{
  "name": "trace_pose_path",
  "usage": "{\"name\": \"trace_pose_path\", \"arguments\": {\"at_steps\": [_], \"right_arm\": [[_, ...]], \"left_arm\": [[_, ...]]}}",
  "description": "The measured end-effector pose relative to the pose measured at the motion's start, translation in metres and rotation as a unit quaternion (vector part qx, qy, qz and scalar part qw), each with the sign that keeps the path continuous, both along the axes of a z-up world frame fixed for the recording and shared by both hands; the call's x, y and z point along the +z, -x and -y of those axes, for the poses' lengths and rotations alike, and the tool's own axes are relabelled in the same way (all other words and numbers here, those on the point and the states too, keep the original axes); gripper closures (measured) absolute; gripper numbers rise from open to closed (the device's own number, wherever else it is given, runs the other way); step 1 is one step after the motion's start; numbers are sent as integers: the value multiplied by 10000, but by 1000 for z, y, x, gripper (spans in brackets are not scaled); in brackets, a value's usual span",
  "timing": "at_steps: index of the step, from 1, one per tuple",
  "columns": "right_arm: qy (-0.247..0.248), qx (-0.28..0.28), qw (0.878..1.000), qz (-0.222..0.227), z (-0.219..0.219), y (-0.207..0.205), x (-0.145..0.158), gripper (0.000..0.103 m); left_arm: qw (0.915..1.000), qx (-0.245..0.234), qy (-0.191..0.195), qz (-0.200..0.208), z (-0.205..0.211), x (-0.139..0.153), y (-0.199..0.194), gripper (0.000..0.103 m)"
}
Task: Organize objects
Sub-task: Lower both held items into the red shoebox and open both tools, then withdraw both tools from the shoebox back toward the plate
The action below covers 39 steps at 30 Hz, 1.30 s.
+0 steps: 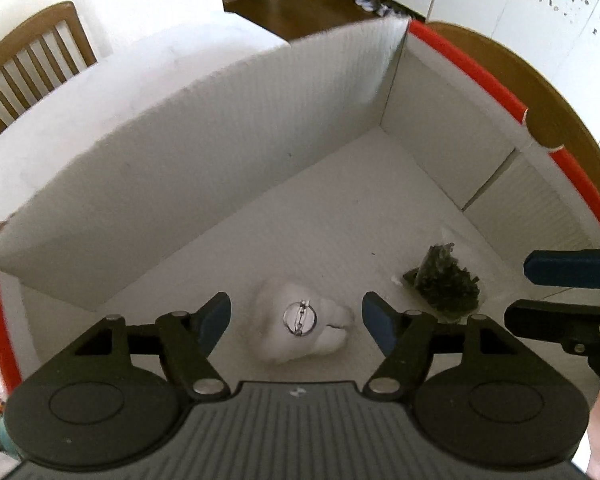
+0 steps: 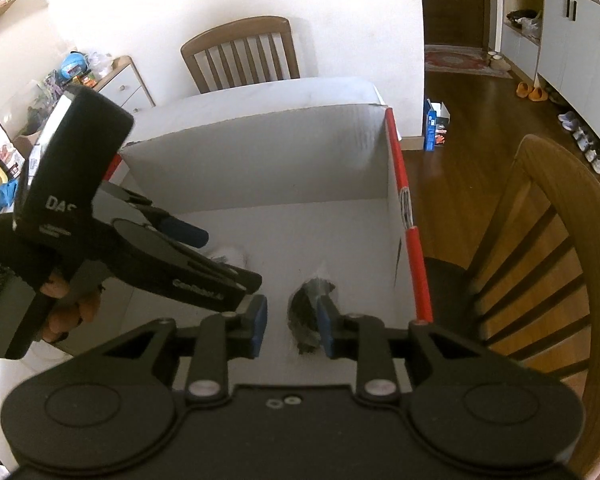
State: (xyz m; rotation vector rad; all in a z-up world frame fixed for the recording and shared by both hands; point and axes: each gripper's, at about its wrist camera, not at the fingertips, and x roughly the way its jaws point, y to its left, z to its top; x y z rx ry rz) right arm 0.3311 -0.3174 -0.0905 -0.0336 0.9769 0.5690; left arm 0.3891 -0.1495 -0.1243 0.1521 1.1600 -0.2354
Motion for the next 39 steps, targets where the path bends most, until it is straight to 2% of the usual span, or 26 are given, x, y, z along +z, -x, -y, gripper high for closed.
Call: {"name": "trace_pose_path", "arguments": {"at_steps": [9, 13, 27, 30, 31, 37, 39], "right_arm": [[-27, 57, 9997, 245, -5, 14, 20, 75], [-57, 28, 9994, 351, -10, 23, 31, 73], [-100, -334, 9957, 861, -45, 72, 70, 68], [-123, -492, 9943, 933, -54, 84, 75, 60], [-144, -542, 9938, 955, -56, 89, 76, 53], [-187, -741, 9922, 989, -79, 113, 79, 51], [-192, -794, 9914, 1021, -89, 121, 80, 45]], "left_arm": [[9979, 113, 406, 482, -19, 37, 35, 31], [9958, 53, 517, 758, -14, 59, 47, 31], [9860, 156, 697, 1506, -76, 109, 112, 31], [9843, 103, 676, 1627, -90, 117, 128, 31], [9840, 101, 666, 1649, -95, 119, 133, 31], [9820, 100, 653, 1770, -127, 122, 160, 31], [9813, 128, 706, 1784, -139, 124, 167, 31]]}}
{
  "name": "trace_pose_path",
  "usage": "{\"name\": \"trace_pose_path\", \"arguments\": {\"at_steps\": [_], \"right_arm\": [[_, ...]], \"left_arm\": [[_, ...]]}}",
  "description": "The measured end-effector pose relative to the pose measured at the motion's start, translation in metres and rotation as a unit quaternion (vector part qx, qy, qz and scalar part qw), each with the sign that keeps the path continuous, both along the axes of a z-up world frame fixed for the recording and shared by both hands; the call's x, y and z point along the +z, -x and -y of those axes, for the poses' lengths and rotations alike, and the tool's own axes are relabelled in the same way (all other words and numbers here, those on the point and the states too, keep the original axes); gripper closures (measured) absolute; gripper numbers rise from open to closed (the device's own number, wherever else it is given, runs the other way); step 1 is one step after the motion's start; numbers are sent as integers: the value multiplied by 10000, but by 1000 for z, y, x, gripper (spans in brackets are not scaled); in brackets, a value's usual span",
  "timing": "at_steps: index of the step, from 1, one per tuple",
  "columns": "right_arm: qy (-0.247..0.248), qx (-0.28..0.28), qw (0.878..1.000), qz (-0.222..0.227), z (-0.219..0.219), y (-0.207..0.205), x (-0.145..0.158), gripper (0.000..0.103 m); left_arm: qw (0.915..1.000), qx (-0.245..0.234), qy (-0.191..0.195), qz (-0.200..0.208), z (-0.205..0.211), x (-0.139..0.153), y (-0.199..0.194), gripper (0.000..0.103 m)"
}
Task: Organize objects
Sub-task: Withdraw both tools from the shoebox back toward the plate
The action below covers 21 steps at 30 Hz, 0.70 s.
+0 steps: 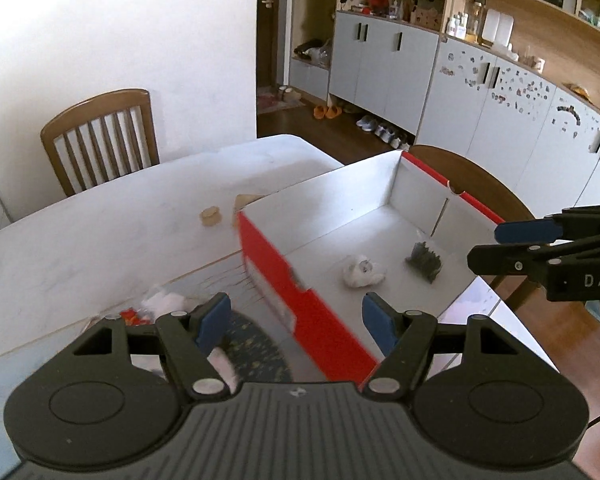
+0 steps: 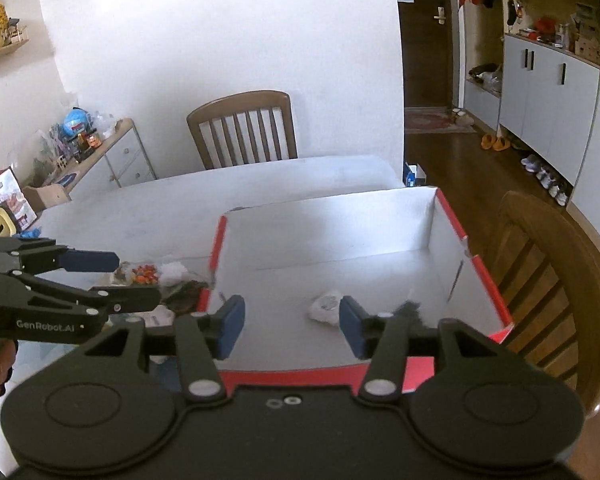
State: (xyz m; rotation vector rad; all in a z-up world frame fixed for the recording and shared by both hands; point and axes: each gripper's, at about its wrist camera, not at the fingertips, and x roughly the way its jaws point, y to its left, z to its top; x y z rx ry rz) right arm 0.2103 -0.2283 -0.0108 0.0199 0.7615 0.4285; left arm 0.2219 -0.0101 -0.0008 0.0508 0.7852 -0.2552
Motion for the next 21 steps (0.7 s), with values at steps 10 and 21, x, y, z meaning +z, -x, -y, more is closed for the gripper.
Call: {"name": "trace_pose_path", "arguments": {"at_steps": [10, 21], "right_arm": [[1, -307, 9993, 201, -44, 32, 0, 19], [-87, -400, 9985, 369, -86, 56, -2, 9]], "left_arm": [[9998, 132, -19, 140, -61, -1, 30, 27], [9975, 181, 345, 588, -118, -2, 56, 13]]}}
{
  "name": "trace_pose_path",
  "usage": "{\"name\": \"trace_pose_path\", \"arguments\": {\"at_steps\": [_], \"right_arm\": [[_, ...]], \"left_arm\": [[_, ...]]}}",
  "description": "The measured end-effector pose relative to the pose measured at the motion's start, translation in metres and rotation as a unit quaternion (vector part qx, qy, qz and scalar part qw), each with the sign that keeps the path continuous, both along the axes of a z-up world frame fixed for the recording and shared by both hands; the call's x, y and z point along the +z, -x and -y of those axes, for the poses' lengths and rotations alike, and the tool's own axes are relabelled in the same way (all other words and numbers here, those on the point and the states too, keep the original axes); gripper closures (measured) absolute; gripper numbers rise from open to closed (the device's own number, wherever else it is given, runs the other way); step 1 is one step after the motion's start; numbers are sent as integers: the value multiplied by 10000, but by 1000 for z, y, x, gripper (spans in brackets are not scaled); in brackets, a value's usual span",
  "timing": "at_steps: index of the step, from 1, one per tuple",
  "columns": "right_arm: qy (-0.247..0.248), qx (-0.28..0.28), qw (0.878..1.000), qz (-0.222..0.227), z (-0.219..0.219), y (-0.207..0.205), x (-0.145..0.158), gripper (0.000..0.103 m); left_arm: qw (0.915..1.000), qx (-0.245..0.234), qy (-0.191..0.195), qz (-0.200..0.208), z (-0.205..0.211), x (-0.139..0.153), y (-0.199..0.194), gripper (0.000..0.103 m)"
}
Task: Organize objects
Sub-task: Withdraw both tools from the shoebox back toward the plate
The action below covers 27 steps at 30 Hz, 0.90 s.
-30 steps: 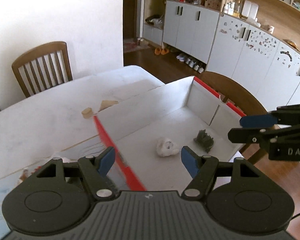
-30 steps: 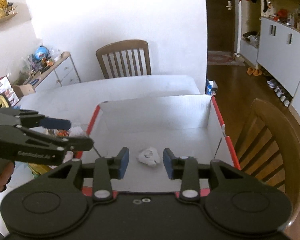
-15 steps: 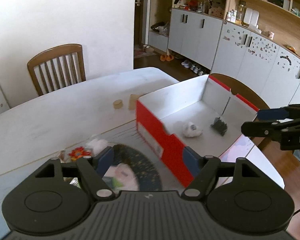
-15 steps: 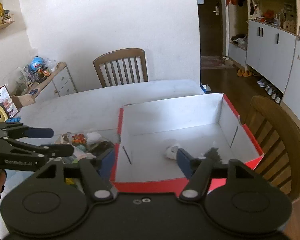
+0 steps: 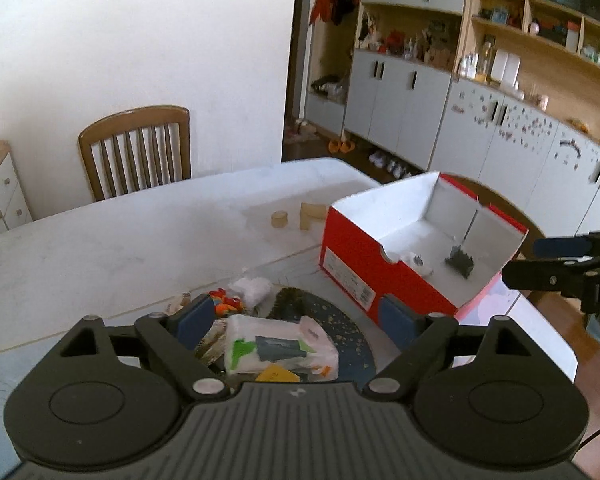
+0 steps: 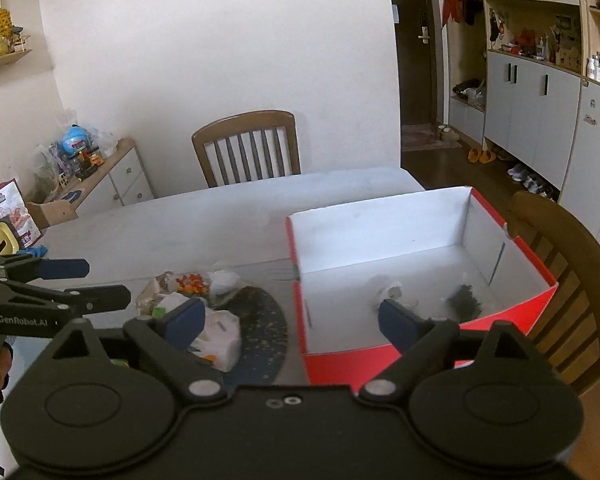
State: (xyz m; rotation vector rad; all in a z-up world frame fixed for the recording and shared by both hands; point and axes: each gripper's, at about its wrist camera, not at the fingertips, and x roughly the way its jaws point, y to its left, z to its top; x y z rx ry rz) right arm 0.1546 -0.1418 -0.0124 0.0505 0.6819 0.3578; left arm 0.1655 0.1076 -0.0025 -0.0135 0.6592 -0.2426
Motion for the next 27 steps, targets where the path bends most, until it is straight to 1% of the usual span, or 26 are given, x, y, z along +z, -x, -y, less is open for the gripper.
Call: {"name": "trace_pose_path", "arguments": {"at_steps": [3, 5, 10, 13, 15, 18, 23, 27], "right_arm": [[-72, -67, 9999, 88, -8, 5, 0, 4], [-114, -97, 9998, 124, -13, 8, -1, 2], [-167, -143, 9997, 121, -27, 11, -7, 1], [-228, -120, 9996, 143, -35, 12, -12, 1], [-95, -28, 9998, 183, -44, 14, -15, 1], [90, 70, 9996, 252, -57, 16, -20, 1], [127, 213, 9997, 38, -71, 10, -30, 1], [199, 268, 9989, -331, -79, -2, -40, 1]], "left_arm": [[9997, 10, 230, 128, -15, -2, 6, 0], [9993, 41, 293, 214, -24, -5, 10, 0], [9988, 172, 90, 455, -35, -16, 19, 0], [9991, 41, 162, 401, -44, -25, 21, 0], [9995, -14, 192, 262, -48, -32, 22, 0], [9993, 71, 169, 314, -52, -42, 29, 0], [9991, 150, 14, 405, -55, -58, 35, 0], [9992, 141, -134, 359, -57, -73, 33, 0]]}}
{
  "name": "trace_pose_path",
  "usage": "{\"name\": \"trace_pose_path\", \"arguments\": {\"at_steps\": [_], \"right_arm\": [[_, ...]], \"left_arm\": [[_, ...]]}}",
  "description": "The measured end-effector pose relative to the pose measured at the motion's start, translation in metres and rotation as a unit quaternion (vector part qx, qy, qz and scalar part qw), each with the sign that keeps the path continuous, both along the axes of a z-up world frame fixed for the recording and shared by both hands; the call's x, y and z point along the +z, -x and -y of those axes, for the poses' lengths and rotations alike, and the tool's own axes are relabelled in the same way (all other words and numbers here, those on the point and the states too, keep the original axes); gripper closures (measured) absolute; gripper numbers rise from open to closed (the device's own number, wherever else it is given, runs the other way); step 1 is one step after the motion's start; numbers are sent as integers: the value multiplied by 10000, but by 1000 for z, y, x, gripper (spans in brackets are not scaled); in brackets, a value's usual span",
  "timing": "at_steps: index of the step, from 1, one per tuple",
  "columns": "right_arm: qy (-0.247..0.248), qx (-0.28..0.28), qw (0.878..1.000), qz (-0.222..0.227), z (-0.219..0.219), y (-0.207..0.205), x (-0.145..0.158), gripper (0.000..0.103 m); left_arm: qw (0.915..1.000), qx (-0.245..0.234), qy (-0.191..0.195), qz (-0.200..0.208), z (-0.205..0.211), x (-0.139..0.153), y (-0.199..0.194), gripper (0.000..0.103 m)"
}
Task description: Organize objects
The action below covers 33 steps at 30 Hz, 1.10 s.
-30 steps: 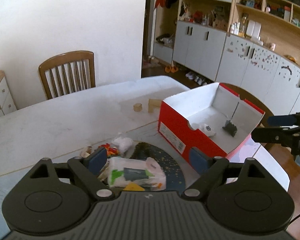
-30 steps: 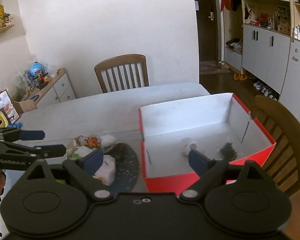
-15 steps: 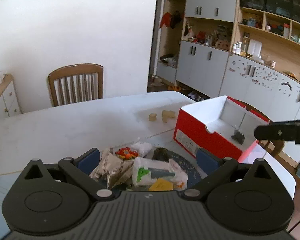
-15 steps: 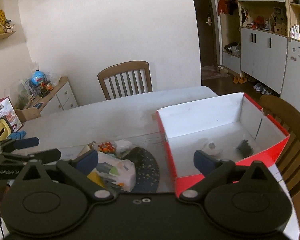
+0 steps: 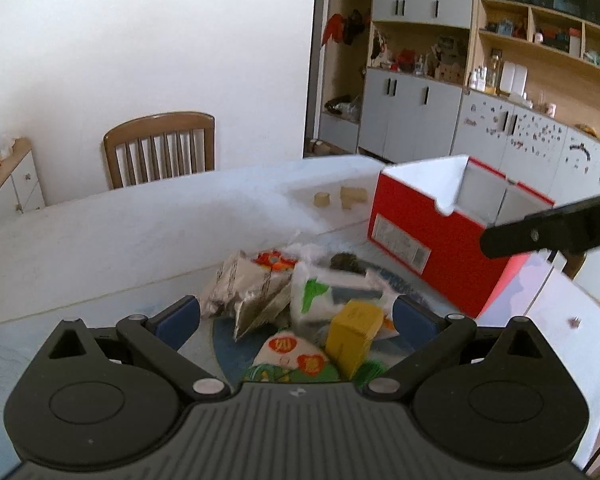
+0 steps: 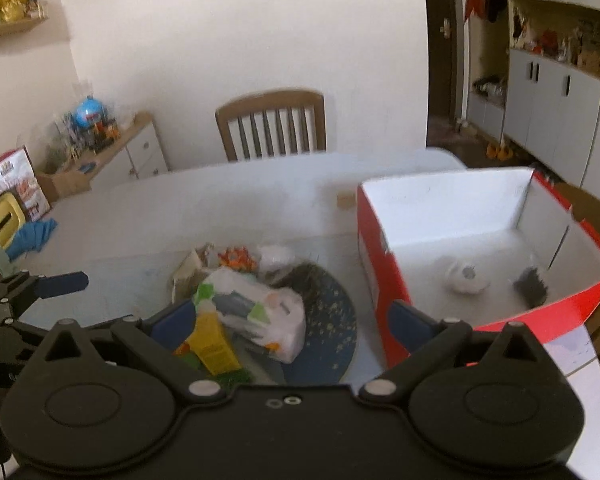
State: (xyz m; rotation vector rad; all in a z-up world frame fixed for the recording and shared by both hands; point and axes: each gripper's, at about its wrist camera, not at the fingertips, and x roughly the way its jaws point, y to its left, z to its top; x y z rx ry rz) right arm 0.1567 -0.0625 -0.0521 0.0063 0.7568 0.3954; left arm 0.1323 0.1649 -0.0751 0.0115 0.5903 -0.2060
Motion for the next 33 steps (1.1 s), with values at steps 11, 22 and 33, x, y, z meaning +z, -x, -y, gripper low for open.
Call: {"name": "trace_pose_path", "arguments": {"at_steps": [11, 22, 33], "right_arm": [[104, 563, 9971, -499, -32, -15, -25, 4], [351, 1037, 9918, -654, -71, -22, -43, 23], [366, 1164, 9894, -789, -82, -31, -58, 45]], "left_arm": [[9987, -25, -223, -450, -3, -48, -14, 0], [9979, -37, -287, -584, 4, -70, -23, 1], [9974, -2, -297, -657, 5, -76, -21, 11]]}}
